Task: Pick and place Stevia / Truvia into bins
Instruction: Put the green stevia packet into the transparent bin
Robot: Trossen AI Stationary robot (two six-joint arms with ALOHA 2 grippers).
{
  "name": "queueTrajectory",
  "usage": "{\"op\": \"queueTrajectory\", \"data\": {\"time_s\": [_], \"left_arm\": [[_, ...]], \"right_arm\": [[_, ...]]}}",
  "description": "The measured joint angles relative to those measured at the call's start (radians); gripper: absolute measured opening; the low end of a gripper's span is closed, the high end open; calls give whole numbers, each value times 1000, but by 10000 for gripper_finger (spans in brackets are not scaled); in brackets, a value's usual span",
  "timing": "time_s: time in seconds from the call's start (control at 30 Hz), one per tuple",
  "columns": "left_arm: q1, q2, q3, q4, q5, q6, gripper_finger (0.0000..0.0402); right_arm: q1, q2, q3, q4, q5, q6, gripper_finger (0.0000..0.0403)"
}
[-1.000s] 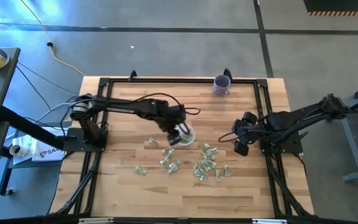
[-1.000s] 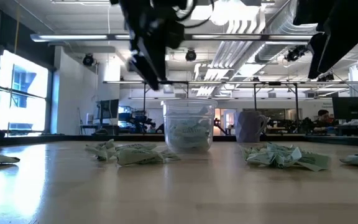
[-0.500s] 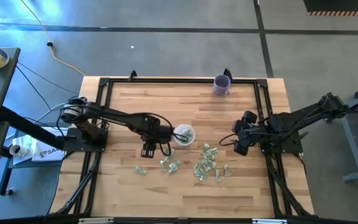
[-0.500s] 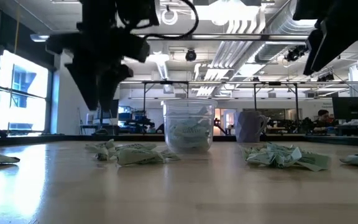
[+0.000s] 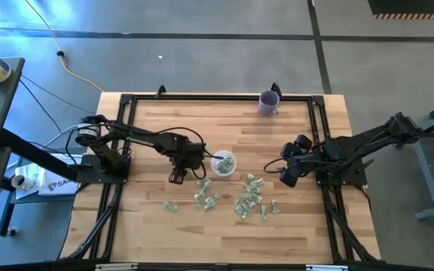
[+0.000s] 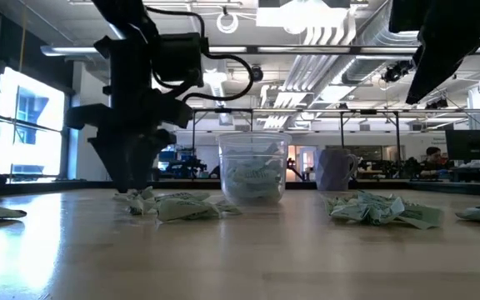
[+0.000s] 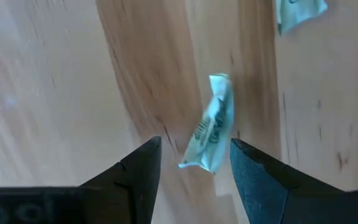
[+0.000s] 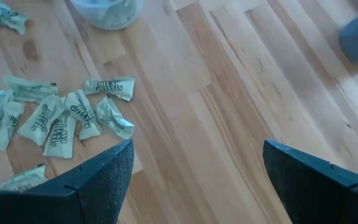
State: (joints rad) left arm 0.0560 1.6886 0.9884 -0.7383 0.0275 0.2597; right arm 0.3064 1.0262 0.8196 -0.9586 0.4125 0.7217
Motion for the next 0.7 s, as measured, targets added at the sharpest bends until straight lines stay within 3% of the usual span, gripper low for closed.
{"op": "queueTrajectory", "data": {"time_s": [0.2,0.43,0.57,0.7], "left_arm": [[19,0,-27,68,45,7,204],[16,-5,-77,103,92,14,102],[16,-6,-78,100,58,-74,31],[15,3,-20,41,23,-208,27]], "right_arm": [[-47,63,0,36,-26,4,346],[-83,81,0,84,-37,4,346],[-95,79,0,88,-37,4,346],[-97,79,0,101,-37,-4,346]]}}
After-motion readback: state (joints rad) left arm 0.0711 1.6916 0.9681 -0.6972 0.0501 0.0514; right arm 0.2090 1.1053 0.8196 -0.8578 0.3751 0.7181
